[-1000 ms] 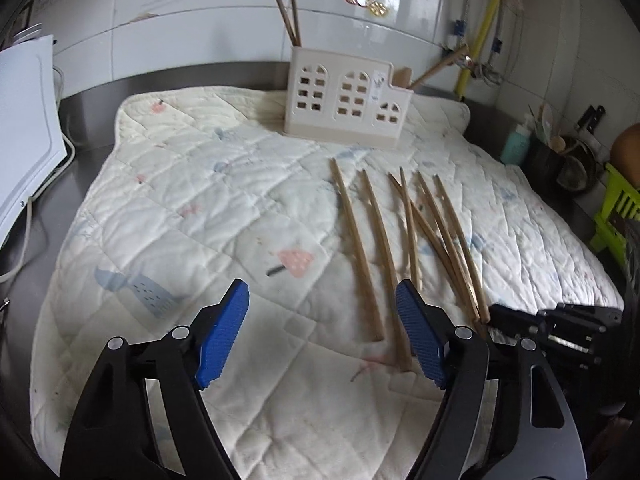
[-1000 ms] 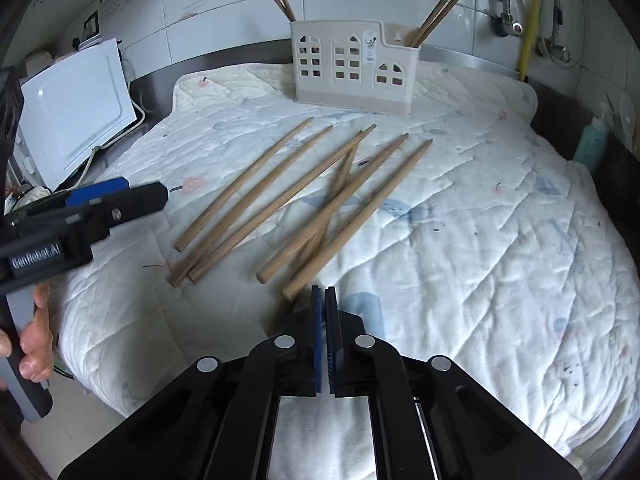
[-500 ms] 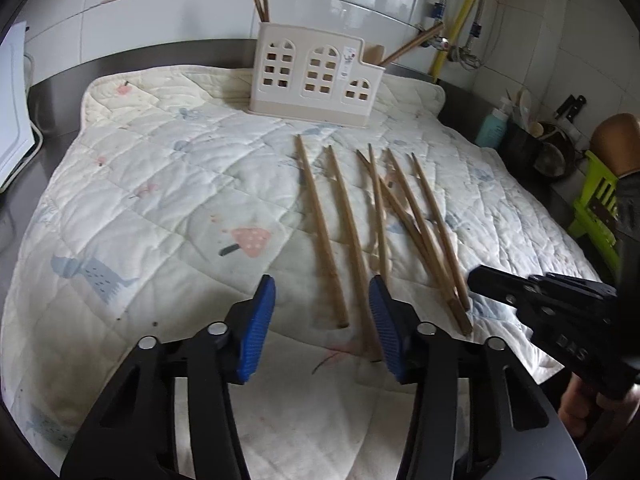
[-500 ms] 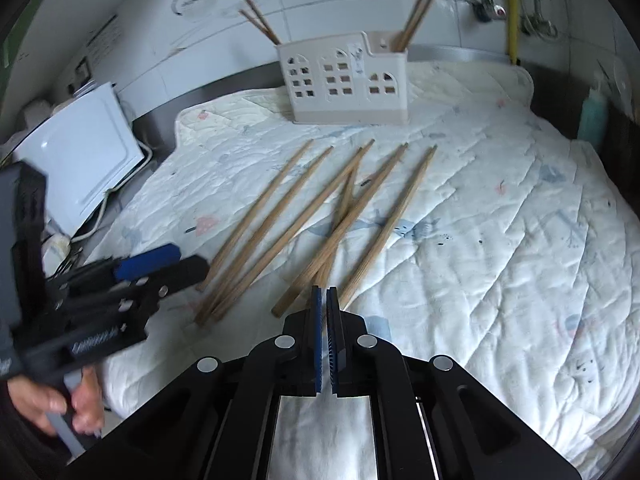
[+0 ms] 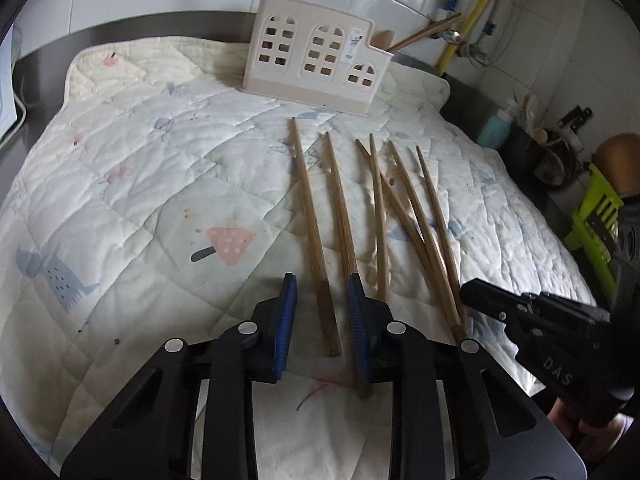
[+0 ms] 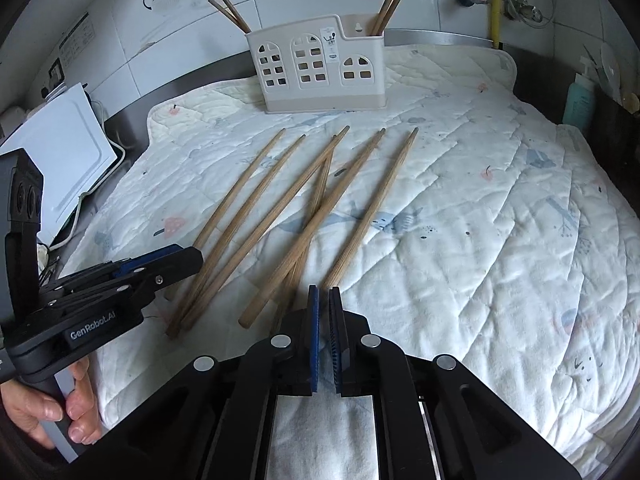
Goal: Organize utensils
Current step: 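Close the right gripper on a chopstick while the left gripper lines up on another, then close the left gripper on a chopstick while the right gripper regrips its chopstick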
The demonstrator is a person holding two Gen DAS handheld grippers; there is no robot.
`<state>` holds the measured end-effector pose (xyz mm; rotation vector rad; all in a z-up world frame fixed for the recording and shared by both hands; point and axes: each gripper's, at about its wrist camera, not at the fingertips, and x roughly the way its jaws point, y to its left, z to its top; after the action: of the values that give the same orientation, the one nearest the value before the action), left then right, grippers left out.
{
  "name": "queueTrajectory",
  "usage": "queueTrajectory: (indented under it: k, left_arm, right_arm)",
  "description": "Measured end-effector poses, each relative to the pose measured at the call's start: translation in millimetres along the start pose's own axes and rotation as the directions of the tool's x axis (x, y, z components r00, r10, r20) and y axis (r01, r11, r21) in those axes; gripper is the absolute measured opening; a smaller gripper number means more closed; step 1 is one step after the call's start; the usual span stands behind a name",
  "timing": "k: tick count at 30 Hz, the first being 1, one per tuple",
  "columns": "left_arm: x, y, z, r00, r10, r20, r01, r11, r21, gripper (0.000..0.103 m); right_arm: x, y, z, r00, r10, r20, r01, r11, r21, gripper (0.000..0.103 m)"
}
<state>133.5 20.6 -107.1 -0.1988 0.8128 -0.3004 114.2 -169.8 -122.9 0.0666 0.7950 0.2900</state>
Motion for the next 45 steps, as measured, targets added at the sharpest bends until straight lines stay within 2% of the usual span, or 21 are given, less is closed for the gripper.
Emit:
queueTrajectory:
  k: [4,7,9,13,15,17,20,23,25,28,35,39,45]
  left_arm:
    - [4.7,-4.1,2.7,0.998,0.06,-0.021,-0.06,0.998,0.017,0.015]
    - [5.8,-12.3,2.8,0.992,0.125,-0.025,-0.123,0.99,0.072,0.009]
    - [4.0,-11.0,3.8,0.99,0.138,-0.028,-0.136,0.988,0.075,0.008]
    - [-0.5,-4.7,6.5,0.987,0.16,-0.026,-0.158,0.985,0.063,0.008]
    - [-1.3,-2.4,6.9,0.986,0.168,-0.025,-0.166,0.984,0.061,0.008]
    - [-1.5,-1.1,6.2,0.986,0.164,-0.028,-0.162,0.985,0.057,0.008]
    - [-1.6,-0.9,3.4,0.987,0.16,-0.028,-0.159,0.986,0.048,0.009]
    - [-2.6,2.6,2.1,0.99,0.141,-0.03,-0.141,0.99,-0.001,0.01]
    - [-2.7,1.8,1.0,0.99,0.139,-0.029,-0.139,0.99,-0.005,0.01]
    - [-3.5,0.5,-1.0,0.991,0.134,-0.029,-0.134,0.991,0.002,0.01]
    - [-5.1,7.5,-2.1,0.997,0.076,-0.025,-0.077,0.997,-0.027,0.013]
    - [-4.9,9.9,-3.1,0.999,0.051,-0.018,-0.052,0.998,-0.042,0.013]
    - [-1.5,10.3,-2.1,0.999,0.027,-0.02,-0.027,0.999,-0.038,0.013]
  right_arm:
    - [3.5,-0.4,4.4,1.0,0.006,-0.002,-0.006,1.0,0.017,0.007]
    - [7.8,-0.5,5.6,1.0,0.011,-0.013,-0.011,1.0,0.022,0.011]
    - [9.1,-1.9,5.9,1.0,0.023,-0.019,-0.023,0.999,0.032,0.012]
    - [3.9,-3.7,5.4,1.0,0.022,-0.012,-0.022,0.999,0.026,0.006]
    - [0.1,-5.1,4.2,1.0,-0.013,-0.001,0.013,1.0,0.007,0.0]
    - [-0.4,-10.4,2.8,1.0,-0.028,-0.006,0.028,1.0,0.01,0.0]
    - [-3.4,-22.3,1.5,1.0,0.005,0.004,-0.005,0.998,0.065,0.001]
    - [-11.6,-19.0,4.8,0.999,0.029,0.04,-0.031,0.998,0.063,0.005]
    - [-11.4,-14.0,7.6,0.998,0.052,0.04,-0.054,0.996,0.067,0.014]
    - [-6.0,-8.4,8.1,0.999,0.047,0.025,-0.048,0.996,0.068,0.015]
    - [8.7,-8.7,10.0,0.999,0.043,-0.028,-0.039,0.991,0.127,0.017]
    - [12.1,-3.6,12.0,0.999,0.011,-0.03,-0.007,0.991,0.131,0.017]
    - [11.1,-5.5,12.3,0.999,-0.01,-0.038,0.014,0.992,0.124,0.008]
